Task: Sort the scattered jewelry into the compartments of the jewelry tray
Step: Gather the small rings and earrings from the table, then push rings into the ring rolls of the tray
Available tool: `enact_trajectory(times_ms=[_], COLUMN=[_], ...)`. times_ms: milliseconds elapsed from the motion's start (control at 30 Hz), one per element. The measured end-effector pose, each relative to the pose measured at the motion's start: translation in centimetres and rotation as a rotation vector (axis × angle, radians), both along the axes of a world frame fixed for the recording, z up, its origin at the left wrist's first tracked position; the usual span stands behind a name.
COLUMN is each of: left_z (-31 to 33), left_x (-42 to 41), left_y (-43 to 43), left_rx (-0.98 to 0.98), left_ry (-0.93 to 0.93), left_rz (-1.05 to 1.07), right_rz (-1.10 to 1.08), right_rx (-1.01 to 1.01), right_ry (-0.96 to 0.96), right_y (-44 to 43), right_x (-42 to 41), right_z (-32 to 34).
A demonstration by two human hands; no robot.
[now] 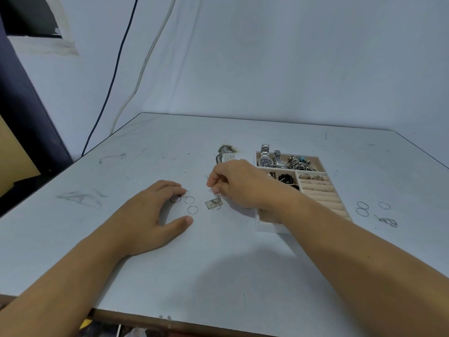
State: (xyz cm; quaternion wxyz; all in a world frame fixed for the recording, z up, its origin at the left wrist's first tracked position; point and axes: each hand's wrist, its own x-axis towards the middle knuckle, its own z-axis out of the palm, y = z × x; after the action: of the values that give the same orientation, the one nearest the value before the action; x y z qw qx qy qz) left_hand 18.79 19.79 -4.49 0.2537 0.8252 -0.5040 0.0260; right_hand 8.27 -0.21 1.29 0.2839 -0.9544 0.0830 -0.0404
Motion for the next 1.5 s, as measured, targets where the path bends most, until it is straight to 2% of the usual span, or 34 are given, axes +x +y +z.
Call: enact_trajectory(times_ms=[200,533,767,1000,1133,1300,1500], left_z=[0.2,1.2,4.0,5.0,4.8,4.3,3.1], left_x=[-0.2,-1.8,-6.8,-12.6,-14.9,-16.8,-16.1], left_y=[-0.1,-1.5,-6.5,-13.9,-17.8,-20.8,-20.3], left_rx=[0.013,-0.01,-0.056,-0.03,-0.052,-0.072,-0.043], left_ry=[-0.009,-0.031,-0.023,-0.062,-0.053,-0.039,0.016], left_rz=[0.005,-0.039,-0.249,-0.419,-0.419,-0.379,-0.356], right_rz=[-0.011,-0.103,-0.198,-0.424,-0.506,-0.505,-0.52], right_rx=[0.057,-0.047,-0.018,-0.044,-0.008,0.128,0.119], right_ry=[-0.027,-0.181,-0.287,-0.37,-0.38,-0.522,-0.511], right_y=[-0.2,-3.7,-8.6,-13.5,-14.9,-14.6,-14.3], right_x=[-0.6,-5.7,-12.6,-20.2,-23.4,-24.4,-24.0], right_z=[0.2,2.2,2.2,0.3,-1.5,-1.9,-2.8])
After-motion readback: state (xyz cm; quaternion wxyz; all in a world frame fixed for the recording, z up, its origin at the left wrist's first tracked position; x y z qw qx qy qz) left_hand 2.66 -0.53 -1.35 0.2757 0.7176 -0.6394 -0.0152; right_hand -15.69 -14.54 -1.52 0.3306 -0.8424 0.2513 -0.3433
